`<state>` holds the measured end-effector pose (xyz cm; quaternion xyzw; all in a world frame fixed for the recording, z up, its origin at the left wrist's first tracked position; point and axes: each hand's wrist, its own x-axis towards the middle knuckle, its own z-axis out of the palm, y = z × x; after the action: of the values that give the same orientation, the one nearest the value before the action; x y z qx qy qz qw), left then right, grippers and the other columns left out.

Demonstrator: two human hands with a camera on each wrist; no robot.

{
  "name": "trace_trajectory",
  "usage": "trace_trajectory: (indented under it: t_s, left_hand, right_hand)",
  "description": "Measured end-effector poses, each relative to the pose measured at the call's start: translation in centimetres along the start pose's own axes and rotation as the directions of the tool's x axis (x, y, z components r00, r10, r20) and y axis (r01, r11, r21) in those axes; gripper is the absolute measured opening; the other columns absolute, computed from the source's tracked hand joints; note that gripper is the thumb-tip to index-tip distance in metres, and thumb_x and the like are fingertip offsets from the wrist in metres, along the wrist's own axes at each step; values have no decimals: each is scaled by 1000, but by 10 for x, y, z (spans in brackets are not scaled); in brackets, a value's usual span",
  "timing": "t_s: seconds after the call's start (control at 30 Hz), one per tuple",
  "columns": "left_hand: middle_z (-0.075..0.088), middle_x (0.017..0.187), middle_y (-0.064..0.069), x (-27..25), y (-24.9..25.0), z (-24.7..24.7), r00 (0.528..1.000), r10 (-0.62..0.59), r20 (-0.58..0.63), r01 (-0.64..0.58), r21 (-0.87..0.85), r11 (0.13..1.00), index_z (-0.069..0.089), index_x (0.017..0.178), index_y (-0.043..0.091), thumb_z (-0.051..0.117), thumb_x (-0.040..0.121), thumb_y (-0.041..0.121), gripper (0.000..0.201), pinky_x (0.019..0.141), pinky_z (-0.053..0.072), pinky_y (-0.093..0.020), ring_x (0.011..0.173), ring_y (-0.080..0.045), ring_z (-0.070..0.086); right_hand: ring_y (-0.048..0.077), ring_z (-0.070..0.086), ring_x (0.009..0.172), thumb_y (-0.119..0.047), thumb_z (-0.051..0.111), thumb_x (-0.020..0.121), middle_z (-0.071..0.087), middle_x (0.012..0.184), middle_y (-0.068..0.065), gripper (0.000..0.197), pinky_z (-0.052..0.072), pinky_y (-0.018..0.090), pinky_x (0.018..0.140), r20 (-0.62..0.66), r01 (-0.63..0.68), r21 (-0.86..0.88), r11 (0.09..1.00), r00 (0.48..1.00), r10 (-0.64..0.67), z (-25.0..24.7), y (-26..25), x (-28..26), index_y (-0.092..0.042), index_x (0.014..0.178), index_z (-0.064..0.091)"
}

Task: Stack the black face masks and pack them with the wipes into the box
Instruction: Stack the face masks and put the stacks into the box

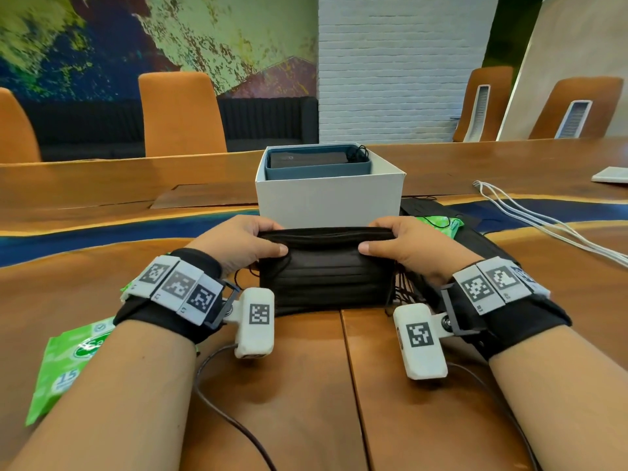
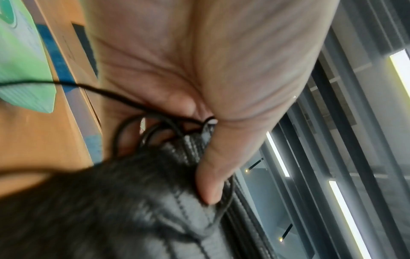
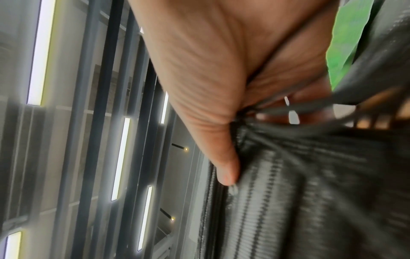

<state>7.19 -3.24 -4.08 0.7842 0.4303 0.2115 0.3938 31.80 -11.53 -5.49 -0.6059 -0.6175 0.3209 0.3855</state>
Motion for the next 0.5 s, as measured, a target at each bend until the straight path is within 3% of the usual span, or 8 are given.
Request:
trace_trajectory:
  t_s: [0.03, 0.1, 0.17, 0.27, 0.33, 0.43, 0.5]
  left_hand:
    - [69, 97, -7, 0, 1, -1, 999, 13, -38, -15, -55, 998, 66, 101, 18, 60, 90, 10, 15, 68, 54, -22, 86, -17, 65]
    - [69, 96, -9, 0, 3, -2, 991, 31, -130, -61, -235, 970, 66, 98, 18, 57, 91, 4, 18, 72, 55, -24, 87, -19, 65]
    - [67, 91, -8, -2, 7, -3, 972, 52, -229, -141, -394, 908, 63, 93, 21, 53, 93, 1, 23, 73, 55, -27, 83, -19, 63]
    - [65, 99, -8, -3, 15, -2, 944, 52, -325, -208, -469, 858, 60, 99, 26, 49, 96, 5, 24, 68, 54, -30, 84, -18, 62]
    - [62, 110, -9, -1, 21, 0, 928, 12, -372, -197, -464, 864, 56, 107, 28, 48, 97, 11, 21, 69, 55, -33, 87, -19, 62]
    - [59, 116, -9, 0, 31, 0, 928, -60, -367, -161, -541, 825, 42, 128, 29, 51, 97, 21, 33, 65, 54, -31, 91, -20, 62]
    - [58, 115, -7, -3, 35, -1, 955, -48, -294, -170, -670, 722, 34, 136, 29, 56, 94, 26, 48, 59, 55, -31, 90, -20, 66]
  right_hand:
    - [14, 68, 95, -23, 66, 87, 72, 102, -1, 15, 54, 29, 85, -28, 10, 48, 999, 1000, -9, -1, -1, 0, -26, 102, 67]
    - [11, 67, 96, -26, 66, 87, 70, 107, -1, 18, 53, 22, 79, -60, 26, 115, 993, 998, -19, -1, -4, -2, -28, 105, 63]
    - [14, 67, 94, -25, 65, 88, 69, 109, 0, 19, 56, 27, 74, -42, 18, 201, 979, 999, -10, 3, -7, -2, -26, 106, 61]
    - [19, 66, 88, -18, 59, 92, 66, 109, 5, 23, 54, 26, 54, -32, 21, 354, 935, 999, -10, 11, -17, -2, -20, 114, 55]
    - [17, 65, 80, -17, 56, 94, 65, 108, 8, 23, 49, 22, 48, -61, 55, 393, 918, 998, -34, 12, -26, -1, -16, 117, 53]
    - [9, 55, 53, -14, 51, 97, 62, 82, 4, 5, 40, 17, 40, -129, 64, 514, 856, 992, 4, 5, -39, -3, -15, 100, 55]
    - [7, 53, 50, -14, 51, 97, 59, 76, 2, 6, 39, 15, 39, -186, 72, 590, 805, 981, 48, -3, -47, -4, -16, 94, 55]
